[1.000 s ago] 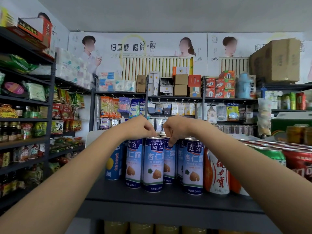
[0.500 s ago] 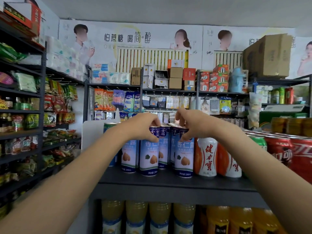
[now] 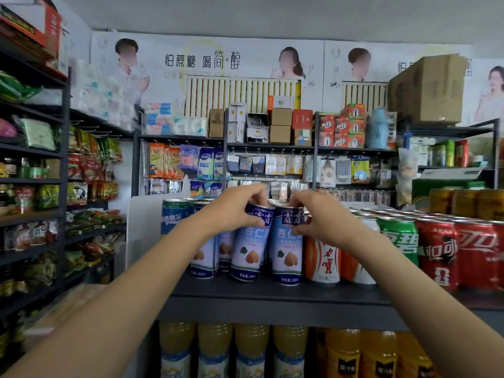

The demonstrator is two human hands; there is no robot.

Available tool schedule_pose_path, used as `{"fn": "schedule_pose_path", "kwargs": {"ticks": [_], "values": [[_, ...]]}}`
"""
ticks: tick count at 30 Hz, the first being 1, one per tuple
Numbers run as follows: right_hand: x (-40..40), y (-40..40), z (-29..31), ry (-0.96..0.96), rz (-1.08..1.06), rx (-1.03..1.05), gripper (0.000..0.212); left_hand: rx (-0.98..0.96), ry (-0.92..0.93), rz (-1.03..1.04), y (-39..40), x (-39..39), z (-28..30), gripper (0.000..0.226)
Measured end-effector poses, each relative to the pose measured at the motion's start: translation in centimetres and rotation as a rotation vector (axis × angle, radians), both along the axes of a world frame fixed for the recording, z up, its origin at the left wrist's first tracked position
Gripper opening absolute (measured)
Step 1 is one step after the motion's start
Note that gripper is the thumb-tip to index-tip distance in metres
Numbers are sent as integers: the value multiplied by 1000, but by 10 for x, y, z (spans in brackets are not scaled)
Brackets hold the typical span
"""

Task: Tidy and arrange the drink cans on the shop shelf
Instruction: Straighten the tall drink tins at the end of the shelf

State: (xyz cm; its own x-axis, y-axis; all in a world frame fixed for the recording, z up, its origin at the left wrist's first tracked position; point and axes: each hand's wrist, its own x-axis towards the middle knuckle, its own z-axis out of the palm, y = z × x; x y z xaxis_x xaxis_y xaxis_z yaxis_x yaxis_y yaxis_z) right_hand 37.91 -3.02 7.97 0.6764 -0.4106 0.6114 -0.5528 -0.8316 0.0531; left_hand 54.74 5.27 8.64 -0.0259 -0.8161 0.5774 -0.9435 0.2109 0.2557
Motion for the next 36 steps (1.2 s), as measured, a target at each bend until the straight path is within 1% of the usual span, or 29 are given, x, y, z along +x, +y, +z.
{"fn": "schedule_pose_path", "kwargs": {"ticks": [4,6,10,13,15,16,18,19,20,22,26,30,33,34,36], "values": [[-1,-2,-3,-13,7,0,37,-11,214,-25,-4,6,-3,21],[-1,-3,-3,-26,15,0,35,-28,262,-29,-7,4,-6,20],[-3,-2,-7,-79,57,11,38,-33,230,12,-12,-1,-6,20],[-5,-4,-19,-105,67,33,51,-15,144,42,-9,-3,-7,23],[-4,-6,-29,-87,37,3,67,0,45,58,-7,-5,-12,38],[-4,-7,-33,-75,22,-25,73,18,-23,76,-7,-6,-17,52],[-5,-8,-36,-56,9,-71,79,43,-163,137,-5,-7,-28,85],[-5,-8,-36,-43,7,-86,81,36,-225,165,-4,-6,-31,96],[-6,-8,-36,-30,5,-98,81,22,-269,180,-4,-5,-33,101],[-6,-9,-33,-19,12,-105,83,3,-275,174,-5,-2,-33,102],[-3,-9,-32,-18,24,-94,85,-3,-210,143,-7,-3,-33,101],[-5,-12,-33,-13,15,-113,83,-44,-247,178,-9,-3,-39,103],[-6,-9,-35,-15,20,-136,85,-119,-281,197,-6,-7,-49,102],[-6,-7,-37,-29,31,-144,86,-158,-262,191,-3,-9,-52,99],[-6,1,-40,-112,82,-171,83,-289,-147,161,8,-5,-54,86]]}}
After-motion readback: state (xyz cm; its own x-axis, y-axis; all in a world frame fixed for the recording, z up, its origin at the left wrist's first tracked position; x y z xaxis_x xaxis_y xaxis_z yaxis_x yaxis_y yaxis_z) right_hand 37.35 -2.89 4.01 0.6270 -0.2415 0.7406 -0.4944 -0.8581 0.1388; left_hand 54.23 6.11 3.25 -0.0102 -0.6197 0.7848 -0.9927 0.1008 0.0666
